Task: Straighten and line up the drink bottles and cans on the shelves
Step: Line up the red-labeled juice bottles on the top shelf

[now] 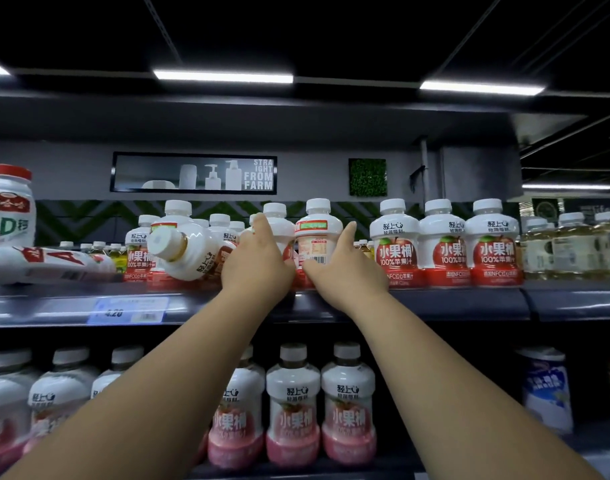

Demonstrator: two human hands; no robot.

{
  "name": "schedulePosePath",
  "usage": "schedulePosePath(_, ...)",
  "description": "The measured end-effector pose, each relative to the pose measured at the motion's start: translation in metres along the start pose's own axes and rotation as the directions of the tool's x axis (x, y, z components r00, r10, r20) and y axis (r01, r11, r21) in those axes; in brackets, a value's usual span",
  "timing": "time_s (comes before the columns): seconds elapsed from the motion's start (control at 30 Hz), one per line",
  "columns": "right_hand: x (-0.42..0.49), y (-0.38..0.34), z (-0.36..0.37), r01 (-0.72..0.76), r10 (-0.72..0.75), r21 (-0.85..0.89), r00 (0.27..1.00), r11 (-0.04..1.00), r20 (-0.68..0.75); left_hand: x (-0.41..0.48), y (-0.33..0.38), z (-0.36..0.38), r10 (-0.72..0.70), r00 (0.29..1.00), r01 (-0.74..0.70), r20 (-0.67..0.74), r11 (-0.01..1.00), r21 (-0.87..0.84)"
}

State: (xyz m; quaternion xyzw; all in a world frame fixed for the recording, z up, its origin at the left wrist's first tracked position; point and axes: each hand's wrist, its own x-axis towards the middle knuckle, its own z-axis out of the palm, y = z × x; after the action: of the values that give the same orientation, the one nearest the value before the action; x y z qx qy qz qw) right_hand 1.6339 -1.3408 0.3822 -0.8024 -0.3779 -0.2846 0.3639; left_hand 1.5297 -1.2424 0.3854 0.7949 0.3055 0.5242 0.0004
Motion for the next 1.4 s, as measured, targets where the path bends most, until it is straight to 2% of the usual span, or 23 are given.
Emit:
schedulePosePath(0.07,0.000,0.001,0.000,-0.016,0.016,0.022,1.000,1.000,-0.001,0.007,0.003,0.003,-0.010,1.000,0.009,0.025,0.999,0.032)
schedulePosePath(0.2,-0.005,0.006,0.006,0.019,-0.024,-0.033,0.990,0.999,-0.139,0.021,0.005,0.009,-0.043,0.995,0.036,0.088,0.997,0.075)
schedulePosePath(0.33,-0.005,0.006,0.005,0.026,-0.028,-0.026,0.995,0.999,-0.091,0.031,0.005,0.009,-0.079,0.989,0.074,0.121,0.996,0.048)
schedulePosePath(0.47,-0.008,0.007,0.004,0.034,-0.028,0.030,0.985,0.999,-0.169,0.031,-0.001,0.008,-0.068,0.991,0.078,0.115,0.993,-0.086)
schedulePosePath(0.57,-0.009,0.006,0.003,0.030,-0.035,-0.042,0.993,0.999,-0.117,0.026,-0.009,0.002,-0.059,0.992,0.084,0.115,0.971,-0.225)
schedulePosePath(0.63,-0.008,0.005,0.001,0.008,-0.010,-0.020,0.997,1.000,-0.079,0.024,-0.013,-0.001,-0.061,0.991,0.092,0.118,0.957,-0.276)
schedulePosePath(0.73,-0.008,0.005,0.003,0.010,-0.010,-0.003,0.990,1.000,-0.141,0.021,-0.017,-0.005,-0.056,0.990,0.096,0.131,0.942,-0.322)
schedulePosePath(0.9,-0.010,0.005,0.006,0.012,-0.019,-0.058,0.992,0.998,-0.121,0.017,-0.015,-0.006,-0.059,0.984,0.098,0.166,0.966,-0.239)
schedulePosePath(1.03,-0.014,0.007,0.010,0.039,-0.045,-0.028,0.970,0.999,-0.238,0.012,-0.017,-0.007,-0.032,0.992,0.066,0.122,0.955,-0.289)
schedulePosePath(1.13,-0.016,0.007,0.011,0.051,-0.060,-0.041,0.967,0.998,-0.249,0.012,-0.019,-0.008,-0.040,0.992,0.080,0.121,0.937,-0.341)
schedulePosePath(1.4,-0.025,0.006,0.010,0.033,-0.040,-0.026,0.941,0.999,-0.335,0.014,-0.020,-0.005,0.019,0.993,0.008,0.117,0.973,-0.230)
